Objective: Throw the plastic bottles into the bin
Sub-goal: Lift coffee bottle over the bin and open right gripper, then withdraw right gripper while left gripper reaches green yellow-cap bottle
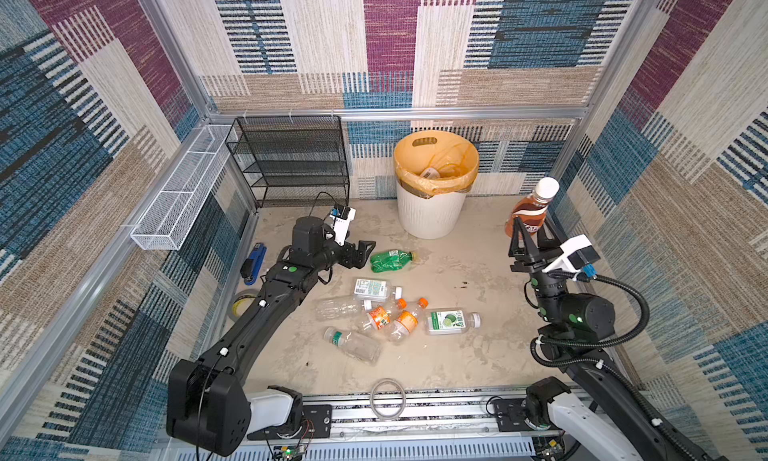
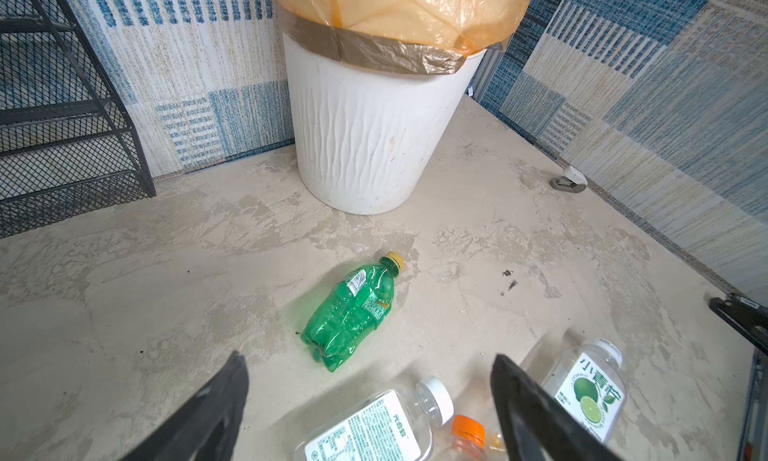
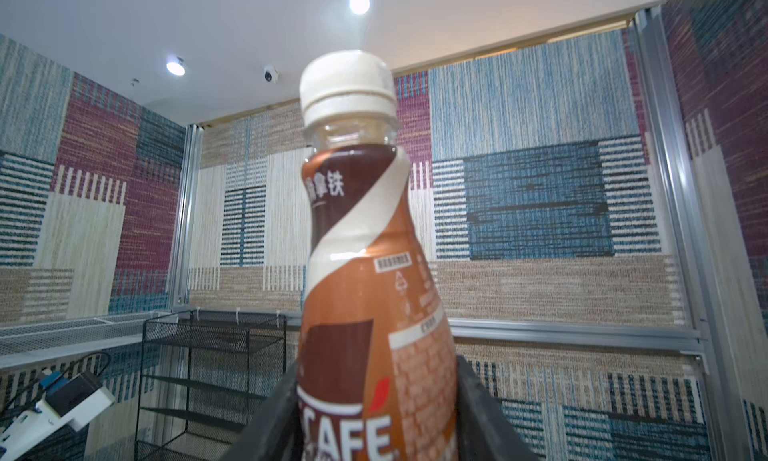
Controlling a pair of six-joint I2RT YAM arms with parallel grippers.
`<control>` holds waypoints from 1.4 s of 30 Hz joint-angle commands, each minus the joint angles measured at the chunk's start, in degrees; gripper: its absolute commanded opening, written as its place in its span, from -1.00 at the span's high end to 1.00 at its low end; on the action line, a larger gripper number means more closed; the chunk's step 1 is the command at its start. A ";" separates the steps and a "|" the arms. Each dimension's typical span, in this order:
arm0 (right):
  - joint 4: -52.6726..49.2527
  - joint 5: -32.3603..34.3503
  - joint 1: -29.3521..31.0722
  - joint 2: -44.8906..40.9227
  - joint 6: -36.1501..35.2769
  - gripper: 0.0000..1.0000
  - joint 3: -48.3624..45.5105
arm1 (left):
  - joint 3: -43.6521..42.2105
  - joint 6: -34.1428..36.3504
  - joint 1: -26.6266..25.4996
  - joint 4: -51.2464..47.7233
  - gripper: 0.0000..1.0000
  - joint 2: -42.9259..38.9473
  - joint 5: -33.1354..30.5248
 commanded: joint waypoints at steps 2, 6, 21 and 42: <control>8.40 1.69 0.07 -1.77 -0.85 -0.03 -0.86 | -0.82 -1.56 0.01 3.61 -0.84 -0.49 1.36; 7.79 0.06 0.05 1.72 -0.80 -0.05 3.29 | -0.82 -1.81 -0.04 4.02 -0.84 -0.40 1.62; -53.22 -13.48 -2.94 60.43 10.80 -0.91 82.32 | -0.23 -0.31 -0.29 2.66 -0.88 -3.62 0.29; -44.42 -5.24 -14.60 24.55 12.67 -0.97 28.62 | 14.76 14.26 -4.25 -16.38 -1.00 13.17 -0.75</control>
